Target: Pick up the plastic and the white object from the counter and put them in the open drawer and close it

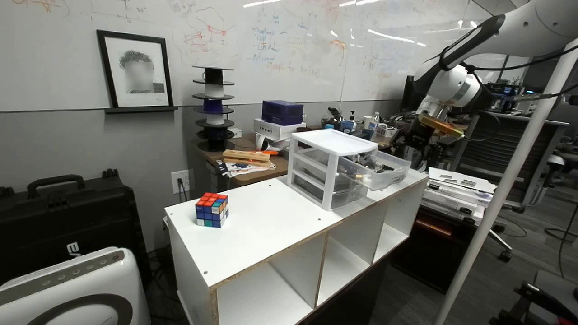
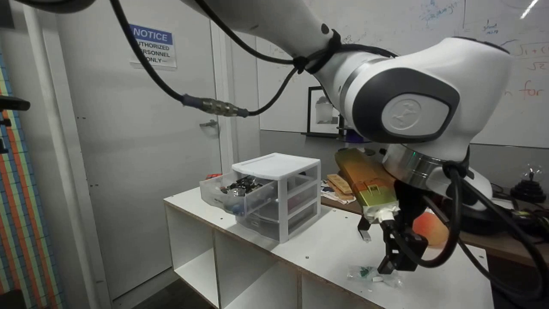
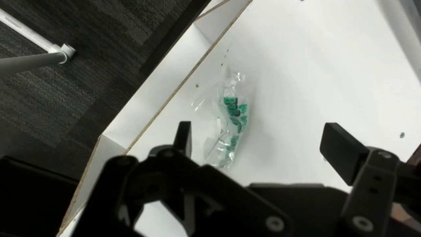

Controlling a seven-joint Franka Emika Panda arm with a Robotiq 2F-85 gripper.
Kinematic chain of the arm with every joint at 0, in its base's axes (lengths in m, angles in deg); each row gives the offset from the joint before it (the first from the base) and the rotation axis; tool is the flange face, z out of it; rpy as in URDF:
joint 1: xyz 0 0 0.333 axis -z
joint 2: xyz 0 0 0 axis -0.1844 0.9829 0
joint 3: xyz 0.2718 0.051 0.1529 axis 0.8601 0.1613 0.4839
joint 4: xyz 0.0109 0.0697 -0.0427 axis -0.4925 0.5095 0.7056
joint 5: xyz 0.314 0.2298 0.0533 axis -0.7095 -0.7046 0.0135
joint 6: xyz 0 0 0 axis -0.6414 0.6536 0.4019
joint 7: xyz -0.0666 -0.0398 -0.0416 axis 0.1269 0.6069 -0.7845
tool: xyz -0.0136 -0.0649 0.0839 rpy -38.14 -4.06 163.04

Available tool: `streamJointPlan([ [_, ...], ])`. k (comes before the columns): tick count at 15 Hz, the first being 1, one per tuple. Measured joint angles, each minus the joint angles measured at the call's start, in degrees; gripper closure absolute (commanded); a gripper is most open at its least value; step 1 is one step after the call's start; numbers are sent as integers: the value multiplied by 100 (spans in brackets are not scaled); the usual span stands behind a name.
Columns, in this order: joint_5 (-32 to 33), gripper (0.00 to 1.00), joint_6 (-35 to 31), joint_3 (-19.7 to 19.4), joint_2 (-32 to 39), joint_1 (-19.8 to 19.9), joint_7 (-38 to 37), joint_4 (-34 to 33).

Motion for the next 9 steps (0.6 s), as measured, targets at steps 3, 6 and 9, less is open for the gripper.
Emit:
streamJointPlan([
  [3, 202, 0, 290, 22, 361, 5, -259, -417],
  [6, 449, 26, 574, 28, 646, 4, -478, -752],
  [9, 698, 52, 795, 28, 874, 1, -627, -1040],
])
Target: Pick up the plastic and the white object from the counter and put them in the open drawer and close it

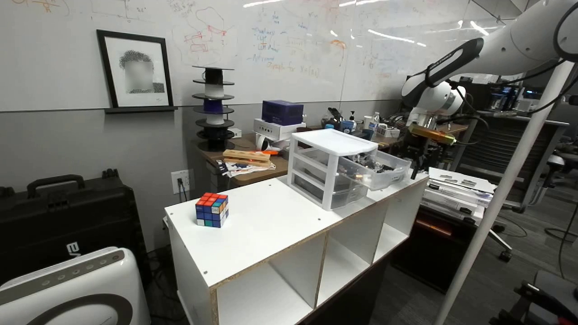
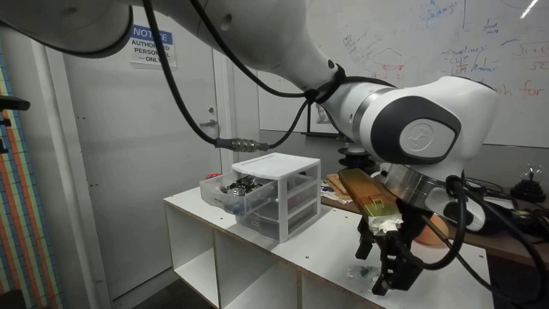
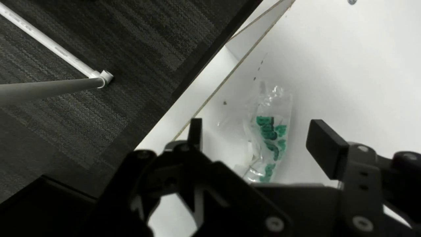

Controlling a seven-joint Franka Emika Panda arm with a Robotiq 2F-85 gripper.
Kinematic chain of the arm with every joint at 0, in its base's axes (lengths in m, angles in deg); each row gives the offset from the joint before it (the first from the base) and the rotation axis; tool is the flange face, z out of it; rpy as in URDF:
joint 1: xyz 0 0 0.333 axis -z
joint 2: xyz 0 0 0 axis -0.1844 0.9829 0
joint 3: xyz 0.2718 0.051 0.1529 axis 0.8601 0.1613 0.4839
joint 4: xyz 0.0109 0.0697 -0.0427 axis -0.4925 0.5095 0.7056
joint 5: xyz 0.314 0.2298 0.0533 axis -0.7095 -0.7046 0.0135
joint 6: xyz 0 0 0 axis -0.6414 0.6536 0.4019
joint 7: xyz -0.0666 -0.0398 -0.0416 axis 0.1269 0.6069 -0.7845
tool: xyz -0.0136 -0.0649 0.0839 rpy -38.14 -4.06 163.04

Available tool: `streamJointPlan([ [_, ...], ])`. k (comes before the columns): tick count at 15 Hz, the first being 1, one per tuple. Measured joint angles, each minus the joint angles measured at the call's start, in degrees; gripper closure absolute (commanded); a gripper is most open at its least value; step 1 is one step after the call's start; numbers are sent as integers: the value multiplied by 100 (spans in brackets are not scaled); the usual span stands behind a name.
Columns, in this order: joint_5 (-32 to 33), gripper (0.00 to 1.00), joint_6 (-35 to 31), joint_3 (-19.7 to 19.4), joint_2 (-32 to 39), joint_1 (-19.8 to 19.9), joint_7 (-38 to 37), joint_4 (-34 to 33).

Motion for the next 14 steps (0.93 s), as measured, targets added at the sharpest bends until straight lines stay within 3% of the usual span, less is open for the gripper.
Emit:
streamJointPlan([
  [6, 349, 96, 146, 1, 259, -45, -182, -440],
  [8, 492, 100, 144, 1, 285, -84, -245, -515],
  [14, 695, 100, 107, -10, 274, -249, -258, -578],
])
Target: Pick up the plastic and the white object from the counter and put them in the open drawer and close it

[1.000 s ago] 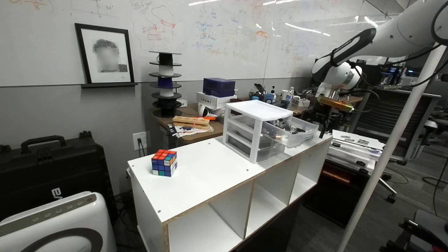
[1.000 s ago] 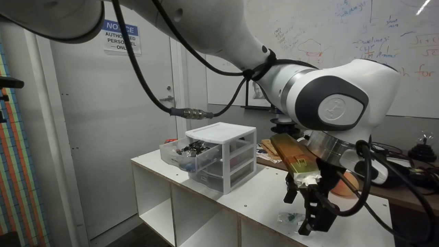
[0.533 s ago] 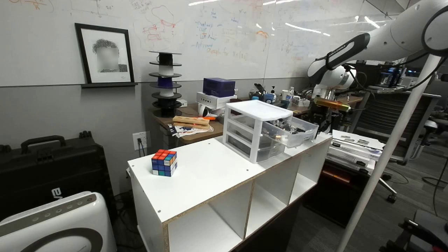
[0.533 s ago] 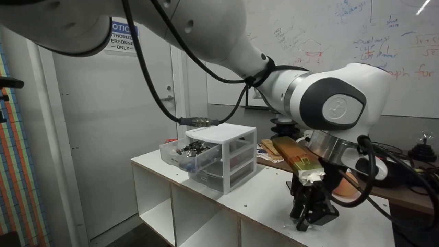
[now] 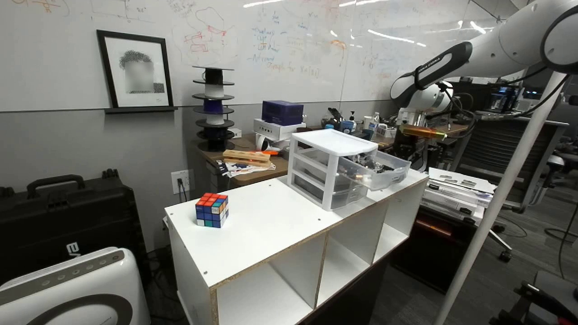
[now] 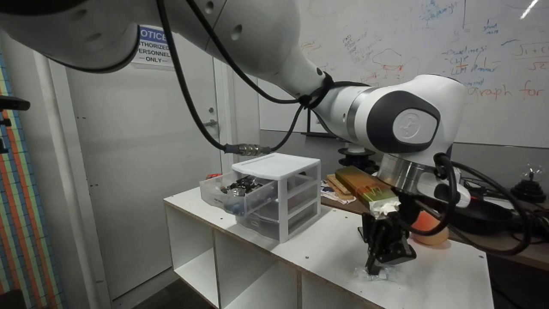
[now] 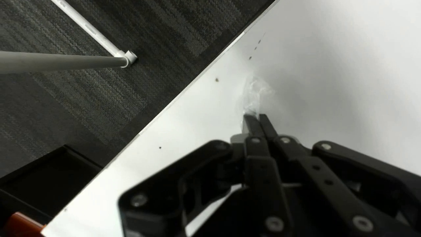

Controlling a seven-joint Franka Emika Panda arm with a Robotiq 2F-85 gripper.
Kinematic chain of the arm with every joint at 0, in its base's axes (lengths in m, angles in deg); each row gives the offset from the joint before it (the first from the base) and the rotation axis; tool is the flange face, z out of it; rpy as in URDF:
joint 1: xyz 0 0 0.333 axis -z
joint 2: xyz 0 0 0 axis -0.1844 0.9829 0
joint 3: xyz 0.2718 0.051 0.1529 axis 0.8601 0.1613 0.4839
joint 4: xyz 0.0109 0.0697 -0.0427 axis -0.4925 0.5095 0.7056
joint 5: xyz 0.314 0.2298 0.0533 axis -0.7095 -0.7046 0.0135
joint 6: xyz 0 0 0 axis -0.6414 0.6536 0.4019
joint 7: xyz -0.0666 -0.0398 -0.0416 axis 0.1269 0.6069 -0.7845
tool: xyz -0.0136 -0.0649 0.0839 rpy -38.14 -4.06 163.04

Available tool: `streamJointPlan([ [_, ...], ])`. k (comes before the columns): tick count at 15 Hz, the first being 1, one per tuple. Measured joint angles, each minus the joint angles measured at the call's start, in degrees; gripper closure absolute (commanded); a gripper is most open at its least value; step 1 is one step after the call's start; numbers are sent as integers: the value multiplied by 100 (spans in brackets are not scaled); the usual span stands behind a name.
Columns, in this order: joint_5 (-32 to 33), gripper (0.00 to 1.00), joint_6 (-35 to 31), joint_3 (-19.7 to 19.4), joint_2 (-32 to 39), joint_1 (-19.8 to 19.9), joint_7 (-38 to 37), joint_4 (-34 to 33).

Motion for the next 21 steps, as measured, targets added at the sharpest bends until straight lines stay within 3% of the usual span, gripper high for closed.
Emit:
streamJointPlan([
  [5, 378, 100, -154, -83, -524, -382, 0, 513],
  [8, 716, 100, -461, -199, -1276, -715, -17, 1269],
  [14, 1268, 100, -1314, -197, -2837, -1003, -90, 2855],
  [21, 1444, 100, -1620, 198, -4887, -1299, 638, 4708],
])
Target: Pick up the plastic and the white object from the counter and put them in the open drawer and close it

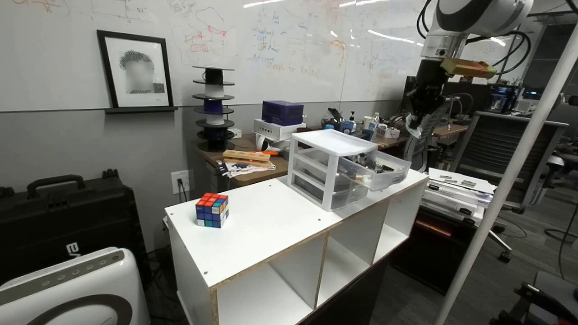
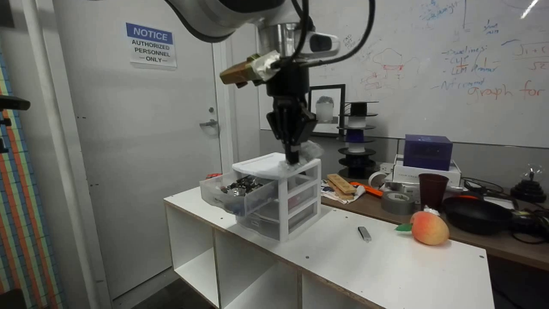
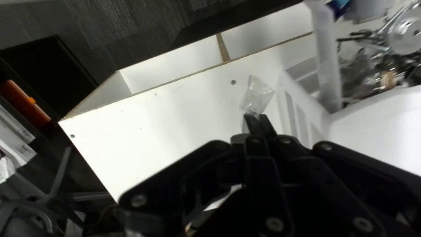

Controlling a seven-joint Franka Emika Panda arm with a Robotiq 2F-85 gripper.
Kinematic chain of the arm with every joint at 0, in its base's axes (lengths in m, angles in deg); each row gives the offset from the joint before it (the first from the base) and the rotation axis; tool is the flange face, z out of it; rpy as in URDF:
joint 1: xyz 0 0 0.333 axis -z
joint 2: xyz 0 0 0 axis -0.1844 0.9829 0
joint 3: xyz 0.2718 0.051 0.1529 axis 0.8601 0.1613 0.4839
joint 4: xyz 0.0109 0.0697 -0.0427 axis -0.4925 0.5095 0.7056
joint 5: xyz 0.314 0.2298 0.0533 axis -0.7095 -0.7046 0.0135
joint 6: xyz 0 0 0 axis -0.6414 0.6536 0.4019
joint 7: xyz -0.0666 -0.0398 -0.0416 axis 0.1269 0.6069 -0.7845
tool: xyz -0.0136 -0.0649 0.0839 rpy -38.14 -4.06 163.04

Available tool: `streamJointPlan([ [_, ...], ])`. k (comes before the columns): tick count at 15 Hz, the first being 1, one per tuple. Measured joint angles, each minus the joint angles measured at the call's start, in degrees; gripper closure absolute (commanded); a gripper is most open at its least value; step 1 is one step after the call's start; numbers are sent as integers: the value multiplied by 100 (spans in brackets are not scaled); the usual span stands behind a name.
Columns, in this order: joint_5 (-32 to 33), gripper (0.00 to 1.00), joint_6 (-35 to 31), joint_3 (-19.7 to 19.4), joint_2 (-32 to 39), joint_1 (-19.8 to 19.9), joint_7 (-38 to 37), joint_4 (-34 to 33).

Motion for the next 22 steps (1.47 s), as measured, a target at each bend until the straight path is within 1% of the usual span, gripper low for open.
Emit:
streamJointPlan([
  [2, -129, 100, 58, 222, -561, -147, 272, 370],
  [4, -314, 100, 164, 434, -986, -358, 351, 586],
  [6, -496, 100, 347, 571, -1121, -543, 351, 630],
  [9, -599, 100, 509, 610, -926, -650, 352, 660],
  [14, -621, 100, 542, 511, -318, -548, 397, 679],
  [18, -680, 100, 218, 477, 87, -441, 611, 616],
  [22, -866, 100, -112, 507, 399, -433, 757, 425],
])
